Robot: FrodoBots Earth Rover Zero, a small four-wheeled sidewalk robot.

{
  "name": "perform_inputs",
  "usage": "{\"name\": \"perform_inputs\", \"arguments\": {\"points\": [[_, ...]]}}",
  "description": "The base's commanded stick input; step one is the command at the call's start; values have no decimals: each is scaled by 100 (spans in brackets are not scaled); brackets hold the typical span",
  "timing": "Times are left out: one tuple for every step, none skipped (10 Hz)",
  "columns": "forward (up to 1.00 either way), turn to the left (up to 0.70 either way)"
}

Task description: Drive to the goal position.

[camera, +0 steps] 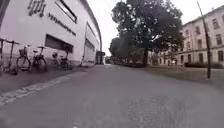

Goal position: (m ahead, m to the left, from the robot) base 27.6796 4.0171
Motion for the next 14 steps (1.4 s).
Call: {"name": "perform_inputs", "arguments": {"points": [[85, 1], [85, 1], [85, 1], [85, 1], [85, 1], [85, 1], [85, 1], [85, 1], [85, 1], [85, 1], [85, 1], [85, 1], [85, 1], [85, 1]]}}
